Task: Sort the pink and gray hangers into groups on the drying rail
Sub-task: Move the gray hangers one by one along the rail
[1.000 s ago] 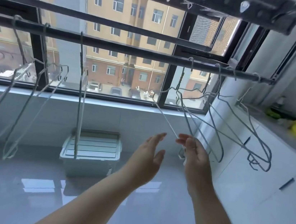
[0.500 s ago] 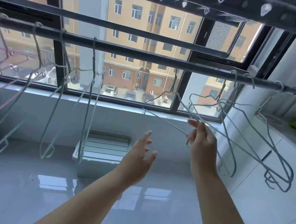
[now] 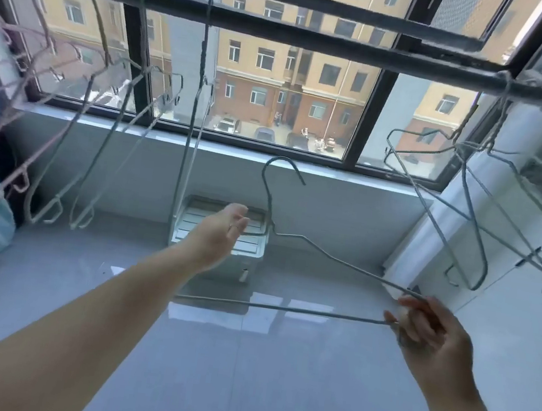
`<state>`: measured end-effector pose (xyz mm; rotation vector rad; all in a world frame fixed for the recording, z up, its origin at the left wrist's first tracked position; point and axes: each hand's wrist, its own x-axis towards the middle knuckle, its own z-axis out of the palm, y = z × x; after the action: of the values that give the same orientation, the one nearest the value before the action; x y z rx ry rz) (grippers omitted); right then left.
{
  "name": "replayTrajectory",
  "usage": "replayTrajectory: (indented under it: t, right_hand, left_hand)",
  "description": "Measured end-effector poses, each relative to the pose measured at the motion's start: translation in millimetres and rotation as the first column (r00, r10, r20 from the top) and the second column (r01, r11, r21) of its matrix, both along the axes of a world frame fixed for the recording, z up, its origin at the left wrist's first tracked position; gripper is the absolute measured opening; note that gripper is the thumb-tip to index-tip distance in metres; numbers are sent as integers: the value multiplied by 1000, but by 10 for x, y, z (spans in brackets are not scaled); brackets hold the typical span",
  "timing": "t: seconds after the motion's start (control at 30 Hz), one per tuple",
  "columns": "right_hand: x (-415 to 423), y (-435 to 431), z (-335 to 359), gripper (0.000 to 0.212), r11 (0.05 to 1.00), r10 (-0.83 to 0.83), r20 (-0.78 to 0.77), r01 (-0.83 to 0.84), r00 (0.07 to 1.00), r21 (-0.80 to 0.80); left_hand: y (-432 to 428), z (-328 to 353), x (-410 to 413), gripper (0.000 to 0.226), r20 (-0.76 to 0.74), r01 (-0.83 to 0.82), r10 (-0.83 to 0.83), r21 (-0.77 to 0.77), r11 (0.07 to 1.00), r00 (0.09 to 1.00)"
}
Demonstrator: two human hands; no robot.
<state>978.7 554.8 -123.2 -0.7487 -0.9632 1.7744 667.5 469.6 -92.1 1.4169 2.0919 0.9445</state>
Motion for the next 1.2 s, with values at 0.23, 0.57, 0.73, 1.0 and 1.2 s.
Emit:
replayTrajectory:
  t: [0.23, 0.57, 0.73, 1.0, 1.2]
  right_hand:
    - [1, 9, -156, 38, 934, -348, 101, 354, 932, -49]
    - [-553, -676, -360, 48, 934, -330, 719, 100, 612, 343]
    - [-1061, -1376, -371, 52, 802, -66, 818, -457, 571, 384]
    - [-1331, -1692, -334, 50, 759, -8, 826, -534, 563, 372]
    - [-1329, -1659, -72, 27, 745, -50, 742, -470, 668, 473]
  left_hand:
    - [-133, -105, 27, 16, 201, 127, -142, 87, 988, 969]
    - [-173, -157, 122, 23, 459, -43, -40, 171, 984, 887]
    - [-141, -45, 420, 27, 655, -83, -116, 266, 960, 747]
    - [-102, 296, 509, 26, 858, -221, -154, 294, 930, 490]
    - [-165, 484, 424, 30, 817, -225, -173, 345, 911, 550]
